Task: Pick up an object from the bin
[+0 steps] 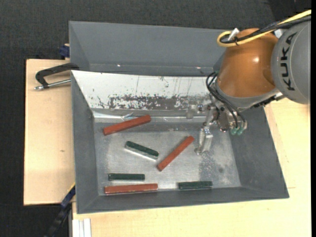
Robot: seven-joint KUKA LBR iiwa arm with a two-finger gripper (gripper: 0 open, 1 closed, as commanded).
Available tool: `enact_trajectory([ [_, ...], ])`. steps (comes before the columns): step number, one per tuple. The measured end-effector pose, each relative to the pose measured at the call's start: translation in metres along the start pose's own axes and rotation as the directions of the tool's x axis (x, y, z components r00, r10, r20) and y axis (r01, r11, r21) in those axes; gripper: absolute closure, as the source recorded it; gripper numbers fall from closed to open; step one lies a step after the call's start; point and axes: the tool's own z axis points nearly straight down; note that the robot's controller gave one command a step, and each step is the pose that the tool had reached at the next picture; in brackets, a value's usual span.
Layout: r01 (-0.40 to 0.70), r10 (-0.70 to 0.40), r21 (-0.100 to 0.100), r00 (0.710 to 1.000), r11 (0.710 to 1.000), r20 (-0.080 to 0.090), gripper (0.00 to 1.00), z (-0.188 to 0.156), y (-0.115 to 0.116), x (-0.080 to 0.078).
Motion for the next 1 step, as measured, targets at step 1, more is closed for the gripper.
enact_trajectory([
  [1, 0.237, -0.237, -0.002, 0.971, 0.971, -0.002, 0.00, 0.0690, 0.0087, 0.0047],
])
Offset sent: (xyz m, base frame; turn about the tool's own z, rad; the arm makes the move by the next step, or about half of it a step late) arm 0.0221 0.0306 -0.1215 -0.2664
